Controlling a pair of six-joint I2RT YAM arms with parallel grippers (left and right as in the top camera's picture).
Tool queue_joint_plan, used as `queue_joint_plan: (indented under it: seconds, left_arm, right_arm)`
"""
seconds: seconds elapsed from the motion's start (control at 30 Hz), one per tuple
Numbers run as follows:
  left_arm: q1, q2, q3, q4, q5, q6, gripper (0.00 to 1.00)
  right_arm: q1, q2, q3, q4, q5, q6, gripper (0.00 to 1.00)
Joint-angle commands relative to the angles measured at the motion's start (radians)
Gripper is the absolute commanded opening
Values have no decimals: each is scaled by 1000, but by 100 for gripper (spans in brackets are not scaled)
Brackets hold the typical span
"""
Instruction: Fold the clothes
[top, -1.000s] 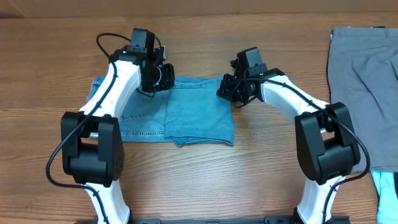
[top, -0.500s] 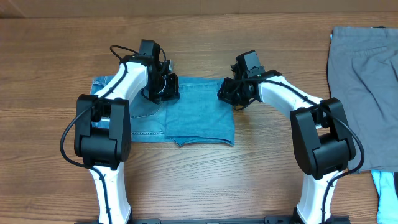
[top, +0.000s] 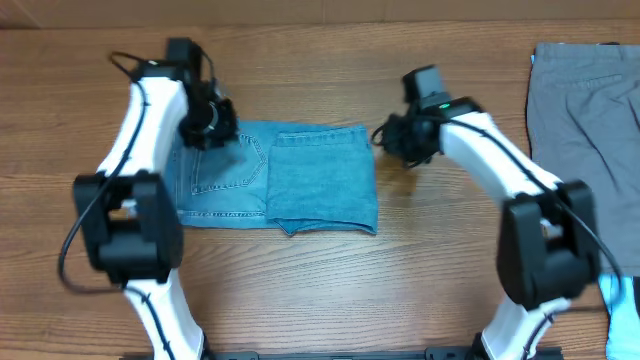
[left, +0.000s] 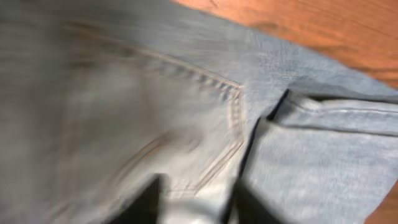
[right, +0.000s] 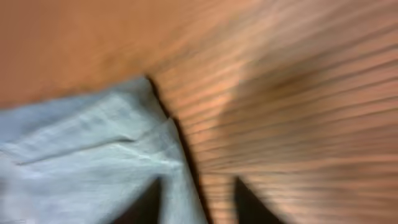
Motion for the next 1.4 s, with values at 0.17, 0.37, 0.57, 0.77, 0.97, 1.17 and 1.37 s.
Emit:
queue_joint_plan:
  seconds: [0.17,0.37,0.57,0.77,0.97,1.17,1.37]
  left_arm:
    - [120,-219,48,-71,-290,-10,100]
    - [327,-186,48,-70,-242,94,100]
    - [511,-85,48,-103,-31,222,95]
    - [584,26,48,-117,77,296,97]
    - [587,137,48,-113,230,397,98]
    - [585,236,48,-118,301,473,100]
    - [580,299,47,-130,302,480,100]
  right_arm:
    - [-45,-192,52,-115,53,-11,100]
    - [-45,-188,50,-232,53,-113,100]
    - [-44,-188,49,-261,53,-113,100]
    - [-44,-188,49,-261,53,-112,100]
    - [-44,-188,49,-261,53,-112,100]
    - [-44,-188,49,-279,53,-113,100]
    - [-44,-188,49,-275,53,-113,100]
